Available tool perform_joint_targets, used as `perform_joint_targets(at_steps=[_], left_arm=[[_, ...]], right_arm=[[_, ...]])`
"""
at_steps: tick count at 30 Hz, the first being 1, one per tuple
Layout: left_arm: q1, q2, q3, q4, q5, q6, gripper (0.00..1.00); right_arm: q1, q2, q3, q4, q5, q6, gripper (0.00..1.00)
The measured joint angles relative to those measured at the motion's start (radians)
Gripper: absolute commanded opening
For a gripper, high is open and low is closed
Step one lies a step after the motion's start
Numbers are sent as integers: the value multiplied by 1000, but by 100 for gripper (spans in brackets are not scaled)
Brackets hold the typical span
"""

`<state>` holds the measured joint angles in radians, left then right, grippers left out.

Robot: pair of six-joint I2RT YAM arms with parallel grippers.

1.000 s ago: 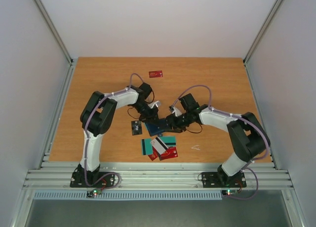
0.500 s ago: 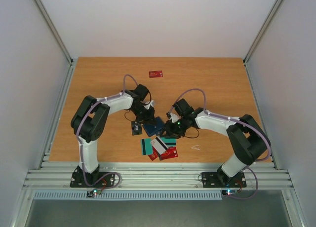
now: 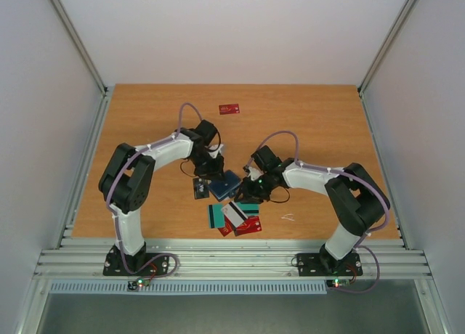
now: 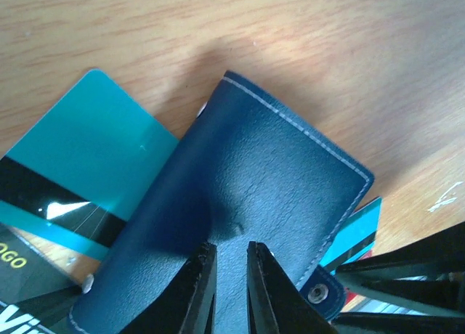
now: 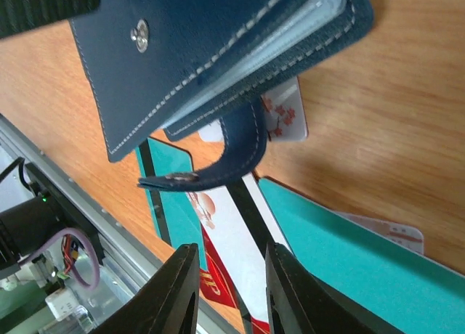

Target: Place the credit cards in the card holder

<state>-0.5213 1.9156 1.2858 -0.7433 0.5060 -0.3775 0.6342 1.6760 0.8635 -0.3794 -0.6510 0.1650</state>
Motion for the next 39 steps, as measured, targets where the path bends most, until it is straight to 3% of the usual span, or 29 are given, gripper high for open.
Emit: perform_joint_targets(at_steps=[16, 39], left_arm=[[-105, -8, -29, -88, -106, 98, 12], [-106, -23, -54, -61, -117, 89, 9]], right_arm=[[0, 67, 34, 73, -10, 32, 26], [0, 158, 151, 51, 3, 36, 20]])
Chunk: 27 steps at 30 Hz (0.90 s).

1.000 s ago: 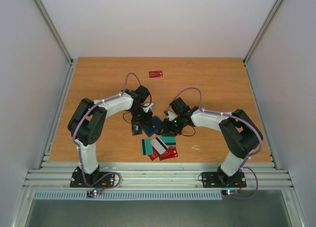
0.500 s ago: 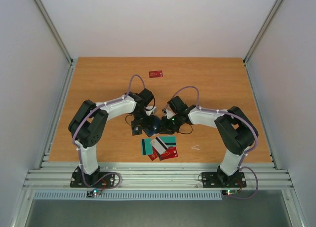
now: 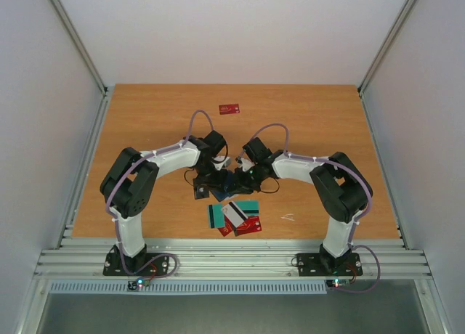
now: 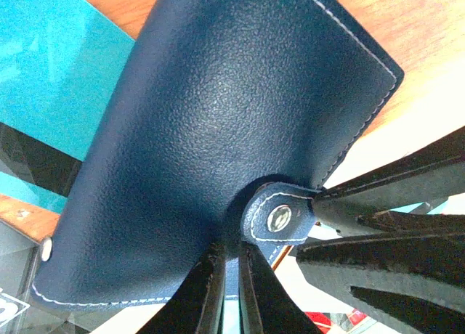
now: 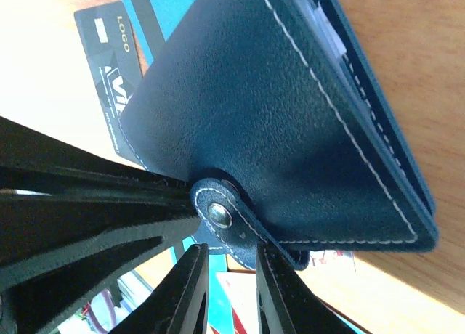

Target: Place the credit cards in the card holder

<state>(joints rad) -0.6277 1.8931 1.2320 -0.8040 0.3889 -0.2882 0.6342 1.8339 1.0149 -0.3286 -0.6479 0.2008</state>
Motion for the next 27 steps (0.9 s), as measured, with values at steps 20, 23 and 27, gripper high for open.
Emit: perform_joint_targets(at_steps=[20, 23, 27], left_arm=[[33, -19, -48, 55, 75, -16, 10], [46, -24, -62, 71, 103, -23, 12], [56, -38, -74, 74, 125, -27, 20]], right_arm=[[0, 52, 109, -80, 40, -36, 27], [0, 58, 119, -90, 35, -65, 27], [0, 72, 132, -103, 24, -95, 27]])
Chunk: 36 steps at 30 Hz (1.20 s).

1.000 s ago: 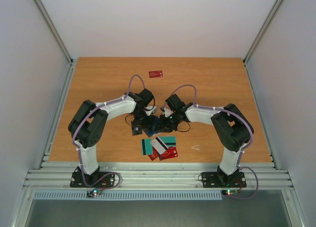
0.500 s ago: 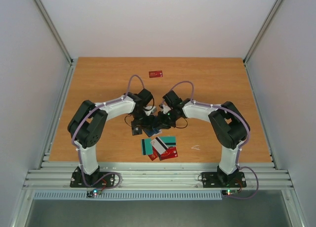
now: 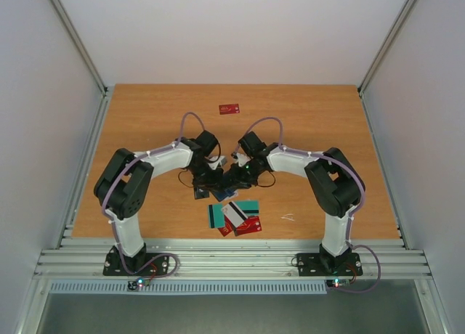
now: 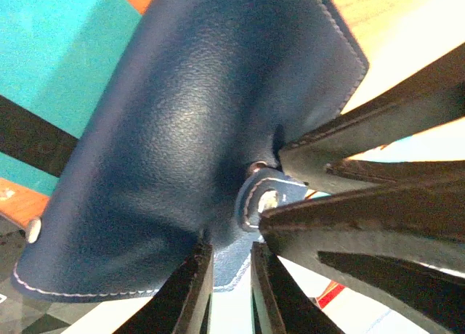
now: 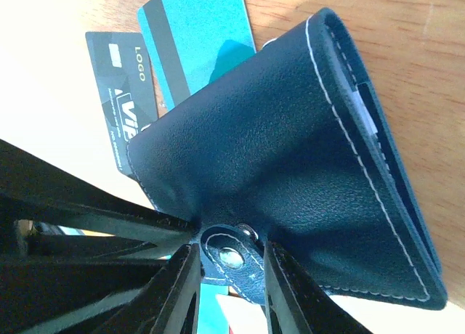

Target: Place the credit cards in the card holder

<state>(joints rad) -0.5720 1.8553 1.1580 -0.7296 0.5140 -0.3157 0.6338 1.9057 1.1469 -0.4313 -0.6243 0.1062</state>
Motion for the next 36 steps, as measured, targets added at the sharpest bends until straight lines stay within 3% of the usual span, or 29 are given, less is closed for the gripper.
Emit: perform_joint_targets(at_steps=[8, 16, 24, 29, 36], left_arm=[[25, -18, 1, -21, 27, 14, 32], [32, 11, 7, -10, 83, 37, 32], [32, 41, 18, 21, 140, 40, 21], [32, 46, 18, 42, 138, 35, 6], [32, 46, 18, 56, 133, 24, 0]], right_arm=[[-7, 29, 27, -5, -31, -15, 26], [-34, 42, 26, 8, -80, -10, 26], [-55, 52, 26, 32, -109, 2, 26], [-63, 56, 26, 40, -117, 2, 25], [-69, 61, 26, 43, -128, 2, 25]])
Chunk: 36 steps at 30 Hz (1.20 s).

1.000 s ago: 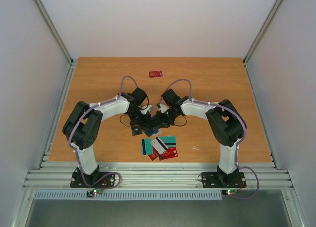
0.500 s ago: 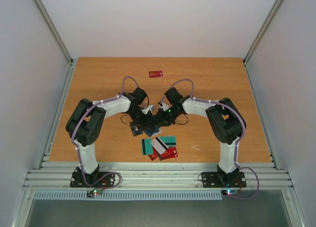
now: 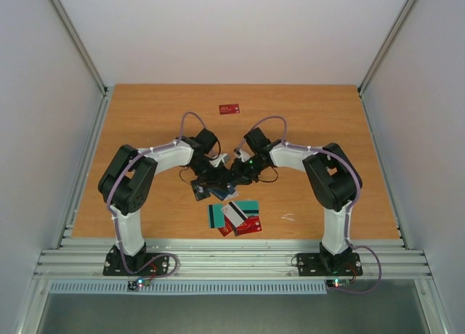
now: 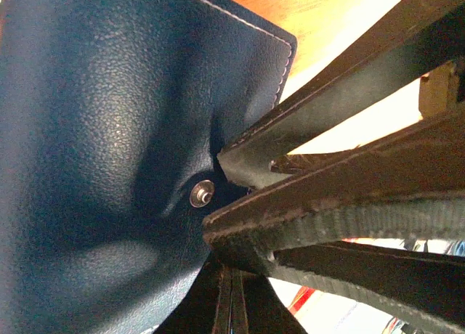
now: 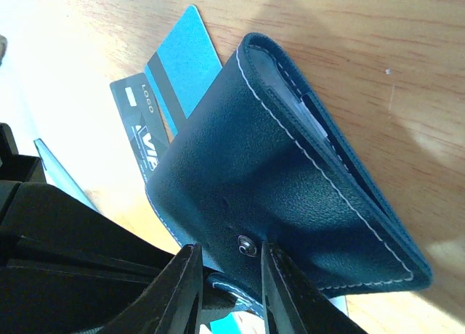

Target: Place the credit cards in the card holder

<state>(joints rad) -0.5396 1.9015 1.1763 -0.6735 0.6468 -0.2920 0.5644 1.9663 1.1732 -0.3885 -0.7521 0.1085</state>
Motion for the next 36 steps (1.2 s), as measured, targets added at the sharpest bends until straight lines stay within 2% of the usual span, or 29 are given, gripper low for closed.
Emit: perform_joint_targets(at_steps=[22, 36], left_arm=[[0, 0, 3, 85, -8, -26, 0], [2, 11, 109, -50, -84, -74, 0]], right_arm=[[-72, 37, 129, -54, -35, 3, 25], [-77, 92, 108, -39, -61, -29, 24]])
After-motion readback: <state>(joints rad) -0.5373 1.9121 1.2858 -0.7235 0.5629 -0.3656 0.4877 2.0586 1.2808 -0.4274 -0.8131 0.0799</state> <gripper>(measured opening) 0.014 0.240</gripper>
